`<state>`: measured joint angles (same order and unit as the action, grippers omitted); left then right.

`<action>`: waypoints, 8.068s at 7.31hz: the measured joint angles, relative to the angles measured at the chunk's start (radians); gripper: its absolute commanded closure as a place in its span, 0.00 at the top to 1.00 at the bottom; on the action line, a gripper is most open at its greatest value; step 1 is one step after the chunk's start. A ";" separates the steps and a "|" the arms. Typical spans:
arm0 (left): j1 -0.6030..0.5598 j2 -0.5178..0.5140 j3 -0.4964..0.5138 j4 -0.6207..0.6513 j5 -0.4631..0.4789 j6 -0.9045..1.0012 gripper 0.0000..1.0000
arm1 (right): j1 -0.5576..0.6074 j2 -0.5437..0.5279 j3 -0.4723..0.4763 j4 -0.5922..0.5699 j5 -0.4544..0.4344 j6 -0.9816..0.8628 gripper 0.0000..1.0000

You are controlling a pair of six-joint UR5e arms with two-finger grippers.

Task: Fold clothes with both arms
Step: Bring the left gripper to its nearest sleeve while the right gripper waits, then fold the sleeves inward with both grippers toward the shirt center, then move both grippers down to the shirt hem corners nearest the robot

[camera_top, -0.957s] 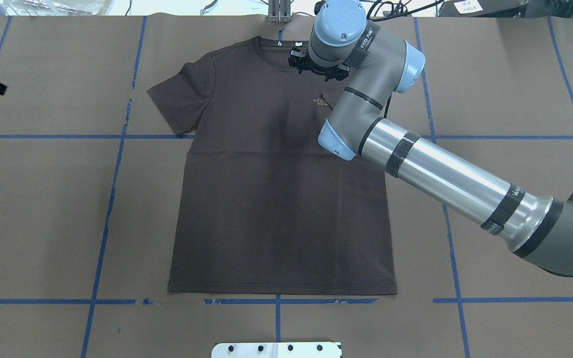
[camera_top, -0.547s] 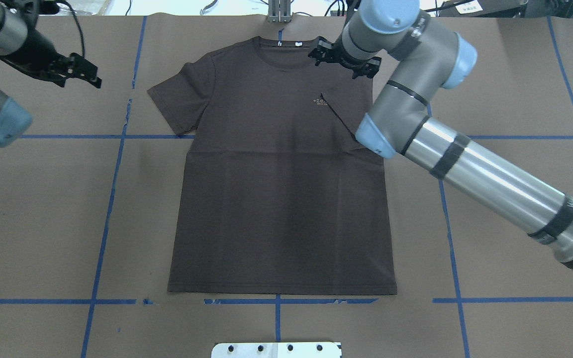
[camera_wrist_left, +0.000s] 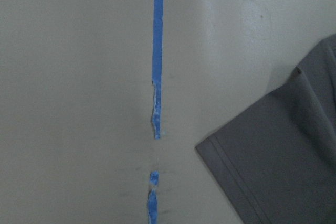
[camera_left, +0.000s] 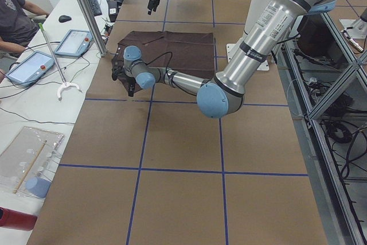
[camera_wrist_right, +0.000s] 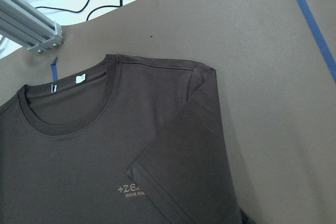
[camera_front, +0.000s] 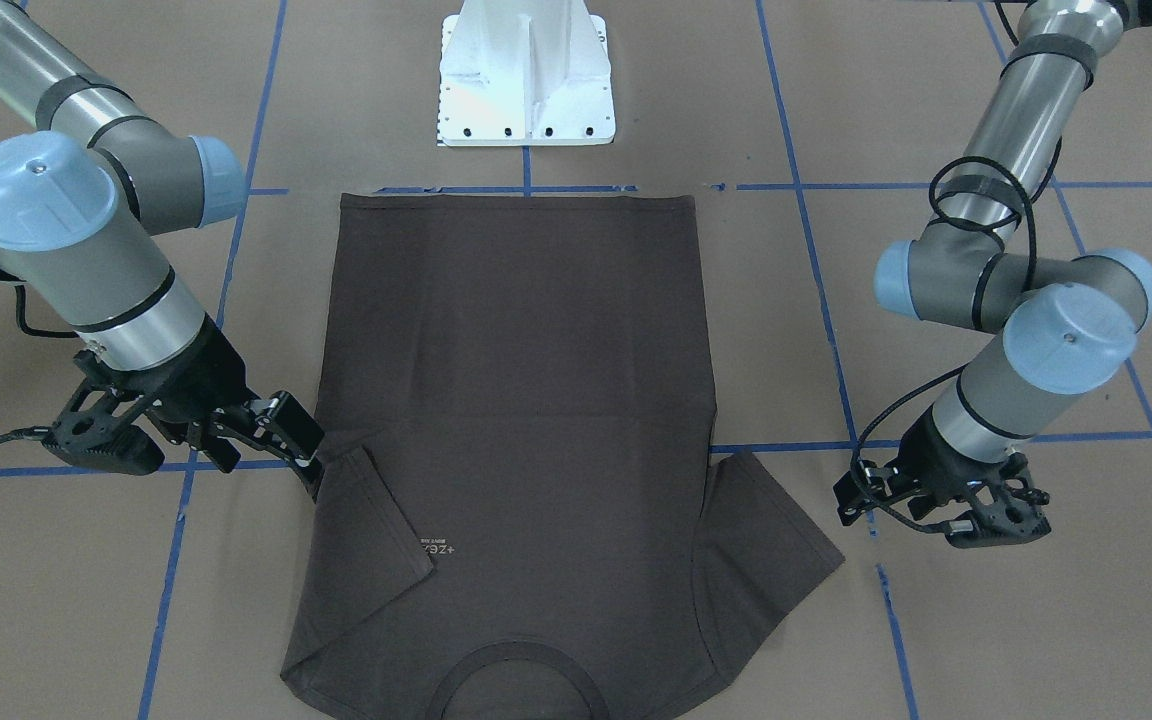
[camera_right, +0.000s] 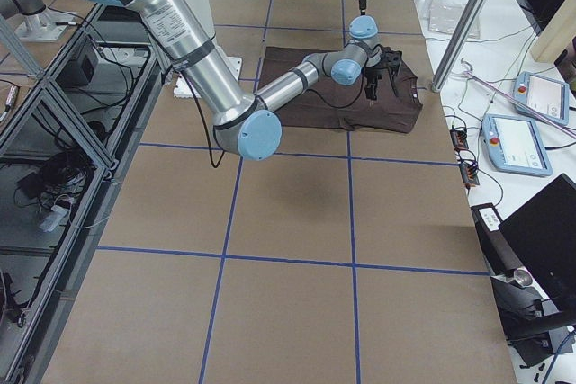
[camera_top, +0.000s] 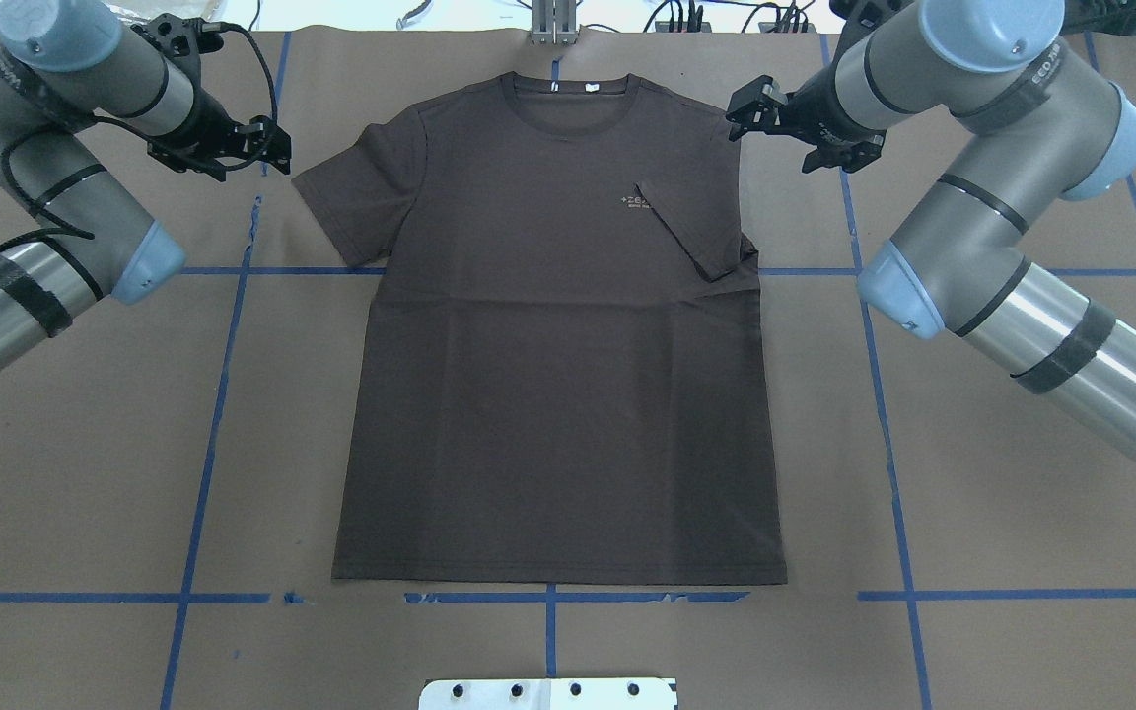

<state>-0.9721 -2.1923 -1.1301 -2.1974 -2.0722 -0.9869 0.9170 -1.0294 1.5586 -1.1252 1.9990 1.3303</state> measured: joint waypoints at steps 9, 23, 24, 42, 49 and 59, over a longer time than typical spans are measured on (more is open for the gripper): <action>0.057 -0.119 0.197 -0.063 0.101 -0.008 0.32 | -0.001 -0.030 0.011 0.001 -0.001 -0.005 1.00; 0.173 -0.371 0.231 0.033 0.112 -0.251 0.00 | -0.003 -0.026 0.001 0.000 -0.003 -0.004 1.00; 0.183 -0.389 0.254 0.028 0.131 -0.255 0.40 | -0.004 -0.026 0.000 0.001 -0.003 -0.003 1.00; 0.263 0.123 -0.545 0.016 0.084 -0.421 0.66 | -0.803 -0.409 0.522 -0.415 -0.538 0.762 0.04; 0.348 0.171 -0.631 0.023 0.200 -0.545 0.66 | -0.803 -0.412 0.575 -0.412 -0.492 0.770 0.00; 0.787 0.491 -0.908 0.328 0.512 -0.731 0.56 | -0.782 -0.404 0.590 -0.413 -0.464 0.761 0.00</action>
<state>-0.1846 -1.7014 -2.0385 -1.8691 -1.5600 -1.7177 0.1354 -1.4333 2.1490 -1.5386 1.5355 2.0908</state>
